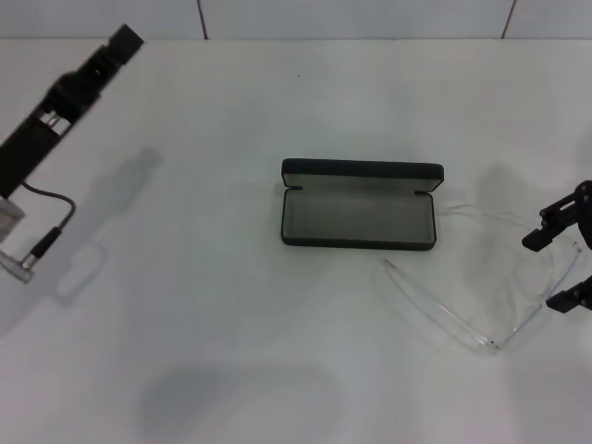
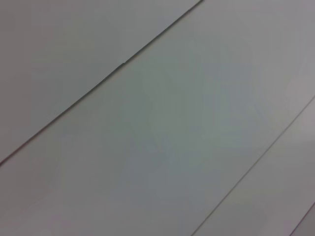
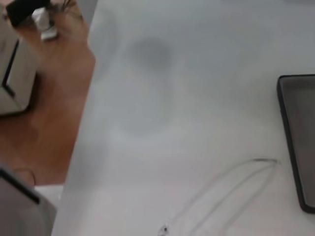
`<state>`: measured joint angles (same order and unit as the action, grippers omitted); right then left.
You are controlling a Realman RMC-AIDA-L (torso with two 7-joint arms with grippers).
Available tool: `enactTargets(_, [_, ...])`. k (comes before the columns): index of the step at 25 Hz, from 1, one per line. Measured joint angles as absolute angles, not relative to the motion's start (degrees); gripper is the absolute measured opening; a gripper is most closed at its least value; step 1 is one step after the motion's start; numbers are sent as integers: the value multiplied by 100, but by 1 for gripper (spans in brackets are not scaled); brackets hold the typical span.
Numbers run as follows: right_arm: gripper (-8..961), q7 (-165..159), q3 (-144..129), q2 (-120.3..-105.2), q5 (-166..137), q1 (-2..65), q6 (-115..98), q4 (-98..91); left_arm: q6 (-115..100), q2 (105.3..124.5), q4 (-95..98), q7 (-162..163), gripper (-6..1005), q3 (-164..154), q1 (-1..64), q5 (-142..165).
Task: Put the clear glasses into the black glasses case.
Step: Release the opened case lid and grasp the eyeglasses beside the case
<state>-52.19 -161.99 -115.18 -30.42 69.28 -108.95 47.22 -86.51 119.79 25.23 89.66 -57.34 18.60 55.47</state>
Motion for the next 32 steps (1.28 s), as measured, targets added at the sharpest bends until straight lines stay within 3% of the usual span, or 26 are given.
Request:
enactTargets(16, [748, -5533, -16180, -11620, -4994, 7871, -9680, 3053, -8658, 11996, 2102, 8721, 227, -5733, 2031, 5470])
enactTargets(32, [750, -5852, -16171, -11609, -5746, 7973, -8688, 1829, -8700, 12000, 2030, 8651, 228, -5734, 2040, 5340])
